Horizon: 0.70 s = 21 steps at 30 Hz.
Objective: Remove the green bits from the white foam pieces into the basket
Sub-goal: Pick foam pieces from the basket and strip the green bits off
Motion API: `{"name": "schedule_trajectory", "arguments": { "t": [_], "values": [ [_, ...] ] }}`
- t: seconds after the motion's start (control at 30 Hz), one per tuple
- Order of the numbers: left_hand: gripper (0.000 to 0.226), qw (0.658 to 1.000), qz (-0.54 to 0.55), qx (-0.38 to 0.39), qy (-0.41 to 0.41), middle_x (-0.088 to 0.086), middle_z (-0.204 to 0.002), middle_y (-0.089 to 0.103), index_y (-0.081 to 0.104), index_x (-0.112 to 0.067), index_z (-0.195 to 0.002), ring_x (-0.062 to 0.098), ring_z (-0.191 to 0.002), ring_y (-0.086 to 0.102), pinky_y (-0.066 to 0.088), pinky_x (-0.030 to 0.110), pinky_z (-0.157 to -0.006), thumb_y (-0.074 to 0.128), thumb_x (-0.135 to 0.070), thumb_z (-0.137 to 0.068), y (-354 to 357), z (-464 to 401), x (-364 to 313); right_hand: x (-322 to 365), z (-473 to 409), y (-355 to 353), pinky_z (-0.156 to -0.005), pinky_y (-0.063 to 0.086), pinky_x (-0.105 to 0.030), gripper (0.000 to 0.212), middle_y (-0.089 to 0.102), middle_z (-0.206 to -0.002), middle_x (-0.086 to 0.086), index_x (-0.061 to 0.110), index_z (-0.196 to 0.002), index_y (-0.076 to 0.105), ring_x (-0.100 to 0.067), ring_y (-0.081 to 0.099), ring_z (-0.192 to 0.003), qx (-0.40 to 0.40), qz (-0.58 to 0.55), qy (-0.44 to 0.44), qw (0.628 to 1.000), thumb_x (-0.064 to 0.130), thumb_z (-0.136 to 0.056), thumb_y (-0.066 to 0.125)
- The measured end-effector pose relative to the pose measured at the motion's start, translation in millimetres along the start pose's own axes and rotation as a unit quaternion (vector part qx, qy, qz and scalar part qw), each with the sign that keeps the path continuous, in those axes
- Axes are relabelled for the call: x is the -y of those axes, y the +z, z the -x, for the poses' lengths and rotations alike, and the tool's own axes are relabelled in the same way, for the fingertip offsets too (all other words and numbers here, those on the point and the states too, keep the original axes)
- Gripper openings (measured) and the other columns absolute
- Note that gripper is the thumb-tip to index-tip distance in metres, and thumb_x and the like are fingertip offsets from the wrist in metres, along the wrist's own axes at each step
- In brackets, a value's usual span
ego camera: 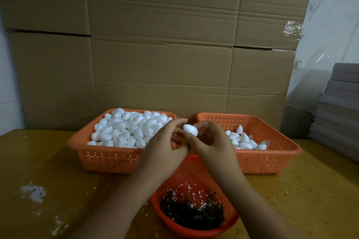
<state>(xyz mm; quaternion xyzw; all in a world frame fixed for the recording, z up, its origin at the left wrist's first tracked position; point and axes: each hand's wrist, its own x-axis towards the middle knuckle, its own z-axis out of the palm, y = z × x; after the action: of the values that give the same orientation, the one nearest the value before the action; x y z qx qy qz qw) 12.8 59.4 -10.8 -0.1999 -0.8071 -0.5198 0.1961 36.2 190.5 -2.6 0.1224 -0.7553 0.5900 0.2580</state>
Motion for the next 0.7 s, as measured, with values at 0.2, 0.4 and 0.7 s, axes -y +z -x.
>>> {"name": "schedule_trajectory", "arguments": {
  "t": [0.2,0.4,0.7],
  "values": [
    [0.025,0.974,0.204,0.007,-0.093,-0.008,-0.089,0.074,0.072,-0.031,-0.099,0.006,-0.082,0.069,0.05,0.019,-0.07,0.058,-0.01,-0.094,-5.9,-0.6,-6.9,-2.4,0.1,-1.6,-0.074,0.051,-0.027,0.029,0.064,-0.086,0.01,0.025,-0.089,0.053,-0.007,0.062,-0.082,-0.021,0.054,-0.046,0.997,0.012,-0.079,0.077],
    [0.01,0.963,0.249,0.036,-0.099,-0.004,-0.087,0.076,0.074,-0.027,-0.094,0.005,-0.075,0.069,0.054,0.017,-0.066,0.064,-0.03,-0.091,-8.7,-0.4,-7.2,-2.9,2.3,4.2,-0.079,0.051,-0.047,0.03,0.061,-0.094,-0.008,0.024,-0.088,0.049,-0.026,0.063,-0.091,-0.016,0.083,-0.097,0.992,0.004,-0.083,0.07],
    [0.021,0.968,0.245,-0.008,-0.062,-0.018,-0.097,0.073,0.07,-0.028,-0.097,-0.002,-0.085,0.067,0.052,0.016,-0.067,0.071,-0.01,-0.086,-7.3,-4.3,-2.3,1.2,-0.3,-0.4,-0.075,0.053,-0.024,0.027,0.068,-0.091,0.01,0.028,-0.104,0.06,-0.008,0.065,-0.086,-0.002,-0.05,0.027,0.998,0.005,-0.089,0.058]
  ]
}}
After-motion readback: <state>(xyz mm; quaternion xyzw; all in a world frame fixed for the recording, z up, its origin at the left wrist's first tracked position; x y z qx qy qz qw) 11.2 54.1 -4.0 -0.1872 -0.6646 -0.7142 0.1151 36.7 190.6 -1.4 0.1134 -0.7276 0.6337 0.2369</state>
